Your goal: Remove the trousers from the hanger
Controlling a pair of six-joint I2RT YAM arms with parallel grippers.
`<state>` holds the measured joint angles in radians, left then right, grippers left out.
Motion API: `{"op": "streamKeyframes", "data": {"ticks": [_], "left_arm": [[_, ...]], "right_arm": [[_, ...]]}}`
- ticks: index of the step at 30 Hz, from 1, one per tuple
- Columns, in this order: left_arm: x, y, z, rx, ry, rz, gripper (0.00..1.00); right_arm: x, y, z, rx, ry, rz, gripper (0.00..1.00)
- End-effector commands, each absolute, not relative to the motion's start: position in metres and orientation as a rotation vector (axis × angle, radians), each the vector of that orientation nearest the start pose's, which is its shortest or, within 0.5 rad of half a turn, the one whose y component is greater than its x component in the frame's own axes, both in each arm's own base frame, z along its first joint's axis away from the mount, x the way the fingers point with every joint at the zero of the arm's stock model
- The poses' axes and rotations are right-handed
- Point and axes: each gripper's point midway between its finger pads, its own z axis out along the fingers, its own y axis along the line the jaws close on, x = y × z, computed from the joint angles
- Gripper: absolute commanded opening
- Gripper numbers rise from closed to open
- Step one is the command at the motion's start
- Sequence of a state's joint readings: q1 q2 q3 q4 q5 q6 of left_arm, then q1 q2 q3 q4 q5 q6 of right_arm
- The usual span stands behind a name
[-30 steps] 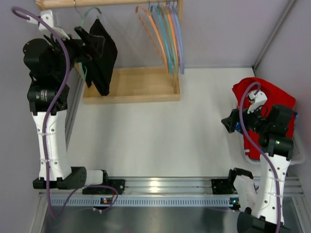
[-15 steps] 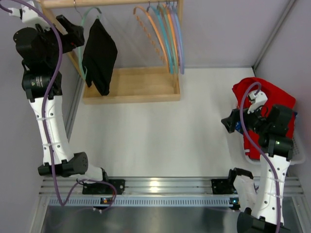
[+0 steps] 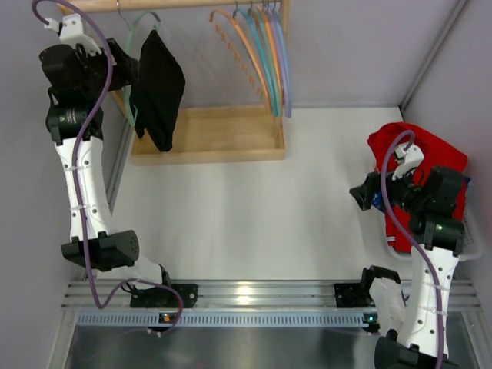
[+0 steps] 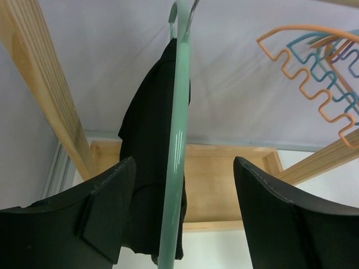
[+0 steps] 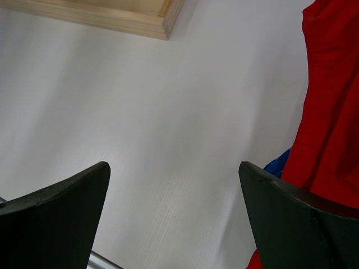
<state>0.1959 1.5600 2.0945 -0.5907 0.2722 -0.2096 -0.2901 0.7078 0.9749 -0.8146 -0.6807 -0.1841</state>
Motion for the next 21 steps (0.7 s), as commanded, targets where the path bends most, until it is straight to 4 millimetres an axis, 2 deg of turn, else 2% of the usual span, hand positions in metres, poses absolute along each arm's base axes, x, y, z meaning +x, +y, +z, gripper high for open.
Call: {"op": "streamKeyframes", "data": {"ticks": [1, 6, 11, 14, 19, 21], "left_arm": [[0.447, 0.034, 0.485, -0.080, 1.649, -0.199, 0.75], [0.454, 0.032, 0.477, -0.063, 1.669, -0.215, 0.63], [0.462, 0.030, 0.472, -0.057, 1.682, -0.246, 0.58], [0.466, 0.030, 0.471, -0.056, 1.682, -0.245, 0.51], [0.471, 0.029, 0.473, -0.063, 1.678, -0.263, 0.32], [0.472, 0.026, 0.476, -0.053, 1.673, -0.287, 0.31]], "right_arm": [[0.229, 0.047, 0.270, -0.318, 1.942, 0.434, 0.99], [0.229, 0.047, 0.267, -0.318, 1.948, 0.438, 0.99], [0.231, 0.047, 0.263, -0.304, 1.953, 0.448, 0.99], [0.231, 0.047, 0.264, -0.306, 1.951, 0.446, 0.99], [0.230, 0.046, 0.264, -0.313, 1.950, 0.433, 0.99], [0.229, 0.046, 0.264, -0.316, 1.948, 0.433, 0.99]]}}
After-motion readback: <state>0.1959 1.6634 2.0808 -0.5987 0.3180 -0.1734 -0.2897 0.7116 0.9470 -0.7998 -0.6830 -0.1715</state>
